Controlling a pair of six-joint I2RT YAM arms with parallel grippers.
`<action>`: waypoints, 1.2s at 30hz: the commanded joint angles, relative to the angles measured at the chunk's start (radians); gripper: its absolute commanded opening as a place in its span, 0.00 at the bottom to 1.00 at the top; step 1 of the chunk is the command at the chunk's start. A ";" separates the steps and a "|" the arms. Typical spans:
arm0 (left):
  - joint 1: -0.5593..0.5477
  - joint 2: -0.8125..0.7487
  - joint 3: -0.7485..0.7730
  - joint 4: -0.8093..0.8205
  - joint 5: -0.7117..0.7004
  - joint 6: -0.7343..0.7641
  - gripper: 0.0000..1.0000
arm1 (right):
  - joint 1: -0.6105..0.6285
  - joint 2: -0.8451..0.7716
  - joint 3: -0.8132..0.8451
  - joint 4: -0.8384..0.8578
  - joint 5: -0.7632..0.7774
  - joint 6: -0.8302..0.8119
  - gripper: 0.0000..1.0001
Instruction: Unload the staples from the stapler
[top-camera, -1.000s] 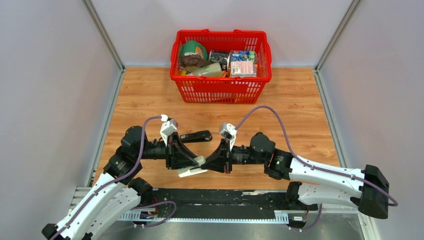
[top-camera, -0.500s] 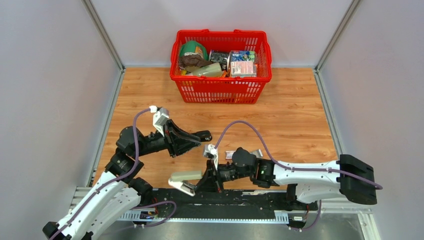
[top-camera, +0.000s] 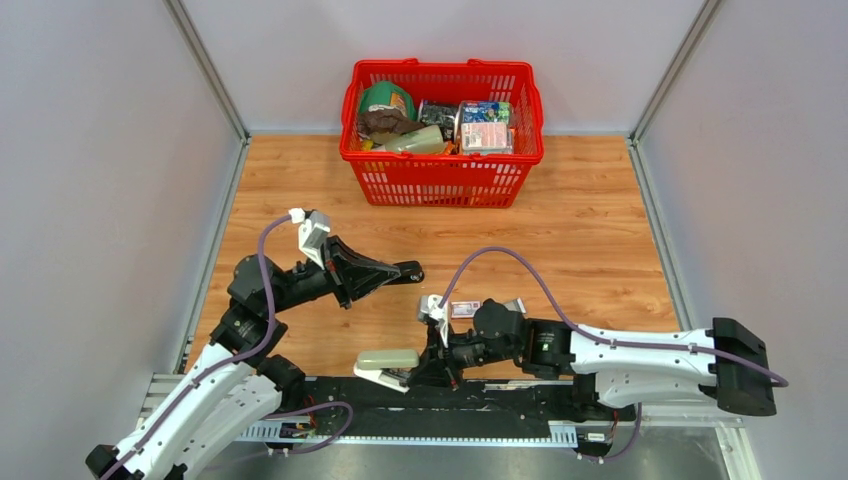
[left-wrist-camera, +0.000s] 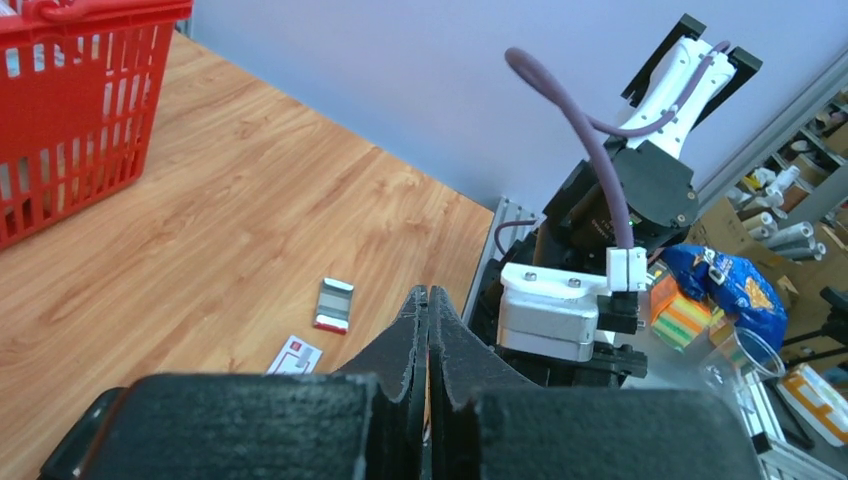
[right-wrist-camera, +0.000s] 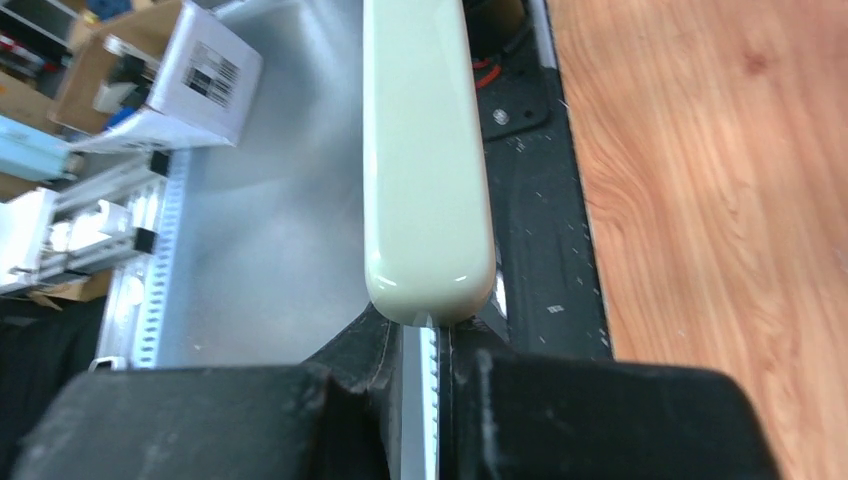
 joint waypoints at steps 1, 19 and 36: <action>0.003 0.038 0.039 0.013 0.054 0.011 0.00 | -0.002 -0.070 0.083 -0.151 0.099 -0.117 0.00; -0.026 0.157 0.097 -0.116 0.498 0.066 0.73 | -0.039 -0.198 0.239 -0.573 0.013 -0.243 0.00; -0.236 0.406 0.257 -0.481 0.417 0.365 0.82 | -0.134 -0.084 0.380 -0.699 -0.148 -0.295 0.00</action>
